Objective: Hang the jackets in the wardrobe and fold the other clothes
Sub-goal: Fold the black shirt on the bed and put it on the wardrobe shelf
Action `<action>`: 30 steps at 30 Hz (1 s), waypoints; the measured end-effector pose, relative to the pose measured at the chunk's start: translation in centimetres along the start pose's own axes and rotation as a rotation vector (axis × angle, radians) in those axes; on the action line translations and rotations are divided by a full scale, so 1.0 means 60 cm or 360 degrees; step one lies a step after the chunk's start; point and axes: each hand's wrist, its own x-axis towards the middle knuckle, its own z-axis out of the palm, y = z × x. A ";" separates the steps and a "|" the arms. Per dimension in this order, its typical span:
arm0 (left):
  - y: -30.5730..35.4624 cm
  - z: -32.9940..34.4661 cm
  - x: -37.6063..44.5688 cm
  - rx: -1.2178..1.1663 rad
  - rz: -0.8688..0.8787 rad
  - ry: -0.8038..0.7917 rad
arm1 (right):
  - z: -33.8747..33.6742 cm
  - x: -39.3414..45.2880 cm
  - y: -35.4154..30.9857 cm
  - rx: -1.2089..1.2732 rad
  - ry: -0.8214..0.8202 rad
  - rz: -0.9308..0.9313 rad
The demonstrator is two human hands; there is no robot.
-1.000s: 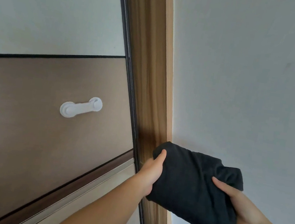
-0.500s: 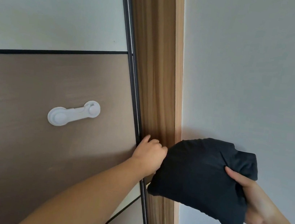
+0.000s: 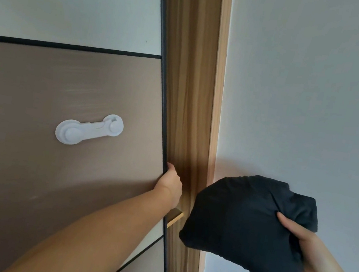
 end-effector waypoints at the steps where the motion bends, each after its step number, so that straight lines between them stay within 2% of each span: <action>1: 0.000 0.001 -0.005 0.0020 0.0018 0.0010 | 0.002 -0.002 0.002 -0.0011 -0.0006 -0.0001; 13: 0.003 0.022 -0.083 0.0208 0.0294 -0.0009 | 0.012 -0.001 0.035 -0.0039 -0.0037 0.0033; 19: 0.014 0.059 -0.143 0.0224 0.0299 -0.0111 | 0.040 0.001 0.064 -0.0072 -0.0066 0.0141; 23: 0.018 0.080 -0.193 0.0031 0.0212 -0.0195 | 0.064 -0.019 0.082 -0.0102 -0.0070 0.0171; 30: 0.027 0.124 -0.290 -0.0087 0.0098 -0.0286 | 0.117 -0.074 0.123 -0.0103 -0.0136 0.0203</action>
